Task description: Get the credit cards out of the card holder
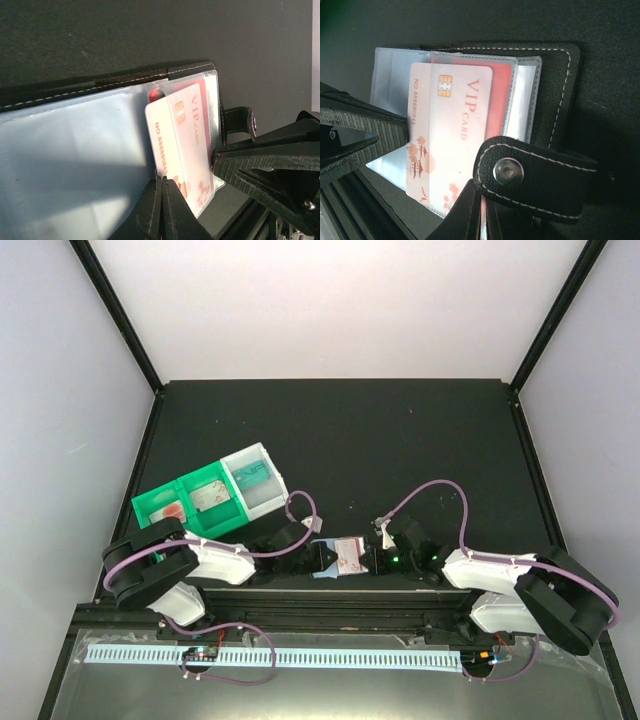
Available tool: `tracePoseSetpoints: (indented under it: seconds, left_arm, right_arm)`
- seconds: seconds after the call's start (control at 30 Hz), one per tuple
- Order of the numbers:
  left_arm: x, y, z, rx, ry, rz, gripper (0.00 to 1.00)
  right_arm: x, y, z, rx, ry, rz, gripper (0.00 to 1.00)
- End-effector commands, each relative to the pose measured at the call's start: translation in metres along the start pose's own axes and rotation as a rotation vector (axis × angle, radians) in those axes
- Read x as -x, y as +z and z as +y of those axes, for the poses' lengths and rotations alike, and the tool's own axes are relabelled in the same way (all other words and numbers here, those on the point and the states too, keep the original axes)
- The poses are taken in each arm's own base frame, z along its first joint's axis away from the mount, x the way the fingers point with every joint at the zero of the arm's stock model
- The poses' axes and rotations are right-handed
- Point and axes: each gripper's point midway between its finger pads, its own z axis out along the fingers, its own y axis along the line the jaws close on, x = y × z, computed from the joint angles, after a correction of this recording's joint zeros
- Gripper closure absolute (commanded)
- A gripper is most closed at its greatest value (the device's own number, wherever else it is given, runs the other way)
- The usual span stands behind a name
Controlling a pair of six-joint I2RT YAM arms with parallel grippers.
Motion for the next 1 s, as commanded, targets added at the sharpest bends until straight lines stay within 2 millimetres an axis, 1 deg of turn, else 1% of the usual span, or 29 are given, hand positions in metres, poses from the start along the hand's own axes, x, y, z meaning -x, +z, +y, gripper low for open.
tracePoseSetpoints:
  seconds: [0.0, 0.13, 0.37, 0.5, 0.57, 0.87, 0.97]
  left_arm:
    - [0.008, -0.009, -0.004, -0.038, -0.01, -0.034, 0.98]
    - [0.008, -0.012, -0.002, -0.039, -0.015, -0.036, 0.98]
    - [0.009, -0.01, -0.006, -0.051, -0.012, -0.032, 0.98]
    - [0.008, -0.01, 0.001, -0.014, -0.016, -0.03, 0.86]
    - [0.009, -0.011, 0.003, -0.005, -0.02, -0.037, 0.83]
    - [0.006, -0.008, 0.006, 0.005, -0.025, -0.021, 0.75]
    - [0.005, -0.007, 0.007, 0.004, -0.03, -0.018, 0.74]
  right_arm:
    - [-0.011, 0.002, -0.017, -0.067, 0.02, 0.027, 0.96]
    - [-0.01, 0.001, -0.016, -0.064, 0.021, 0.024, 0.96]
    - [-0.009, 0.001, -0.013, -0.053, 0.019, 0.023, 0.96]
    - [-0.009, 0.001, -0.012, -0.049, 0.019, 0.021, 0.96]
    - [-0.007, 0.0, -0.01, -0.043, 0.021, 0.021, 0.96]
    - [0.009, -0.016, 0.017, 0.028, 0.003, -0.022, 0.95]
    - [0.014, -0.019, 0.023, 0.047, -0.005, -0.038, 0.94]
